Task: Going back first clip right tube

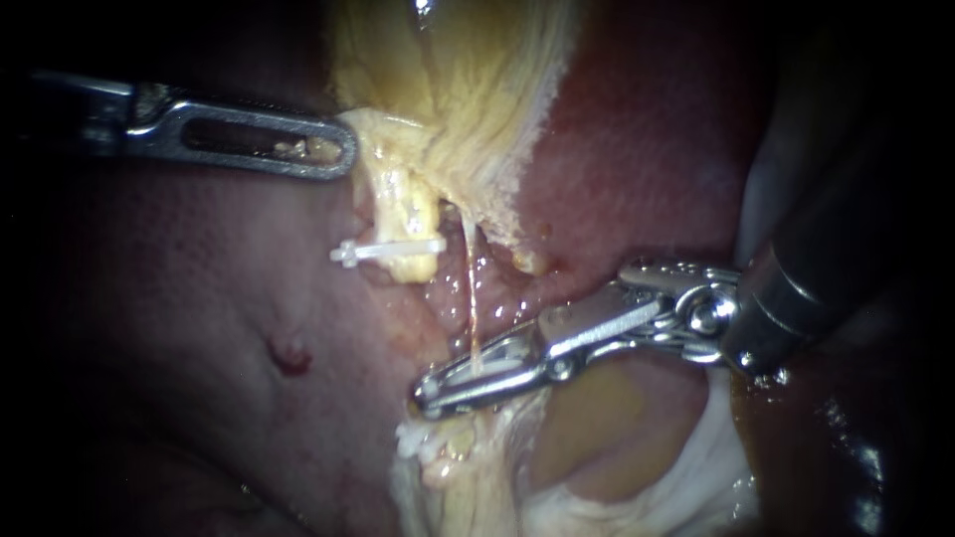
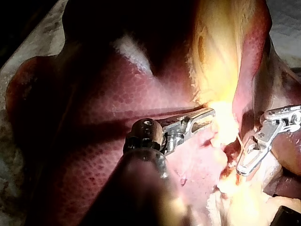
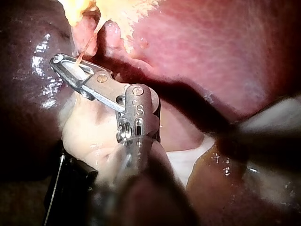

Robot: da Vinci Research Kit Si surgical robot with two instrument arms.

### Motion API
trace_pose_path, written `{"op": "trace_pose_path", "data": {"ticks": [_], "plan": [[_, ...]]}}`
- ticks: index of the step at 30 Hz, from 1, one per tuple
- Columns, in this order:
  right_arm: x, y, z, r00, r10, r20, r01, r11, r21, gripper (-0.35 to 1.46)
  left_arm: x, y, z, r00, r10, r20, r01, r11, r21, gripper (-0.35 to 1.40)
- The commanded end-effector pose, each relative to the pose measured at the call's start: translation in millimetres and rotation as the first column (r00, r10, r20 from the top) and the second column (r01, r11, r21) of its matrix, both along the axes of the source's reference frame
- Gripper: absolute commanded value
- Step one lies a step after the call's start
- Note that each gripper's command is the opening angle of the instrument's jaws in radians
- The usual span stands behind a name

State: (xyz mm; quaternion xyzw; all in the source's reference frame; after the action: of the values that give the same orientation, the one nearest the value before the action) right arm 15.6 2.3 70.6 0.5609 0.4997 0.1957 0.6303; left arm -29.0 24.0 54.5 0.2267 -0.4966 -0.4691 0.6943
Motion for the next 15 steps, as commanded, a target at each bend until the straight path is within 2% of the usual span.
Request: {"op": "trace_pose_path", "data": {"ticks": [1,11,15], "plan": [[0.0,0.0,0.0,1.0,0.001,0.0,-0.001,1.0,0.0,-0.35,0.0,0.0,0.0,1.0,0.0,0.0,0.0,1.0,0.0,-0.35],[0.0,0.0,-0.1,1.0,-0.002,-0.001,0.002,1.0,0.001,-0.35,0.0,0.0,0.0,1.0,0.0,0.0,0.0,1.0,0.0,-0.35],[0.1,-0.3,-0.3,1.0,-0.001,0.0,0.001,1.0,-0.001,0.22,0.0,0.0,0.0,1.0,0.0,0.0,0.0,1.0,0.0,-0.35]]}}
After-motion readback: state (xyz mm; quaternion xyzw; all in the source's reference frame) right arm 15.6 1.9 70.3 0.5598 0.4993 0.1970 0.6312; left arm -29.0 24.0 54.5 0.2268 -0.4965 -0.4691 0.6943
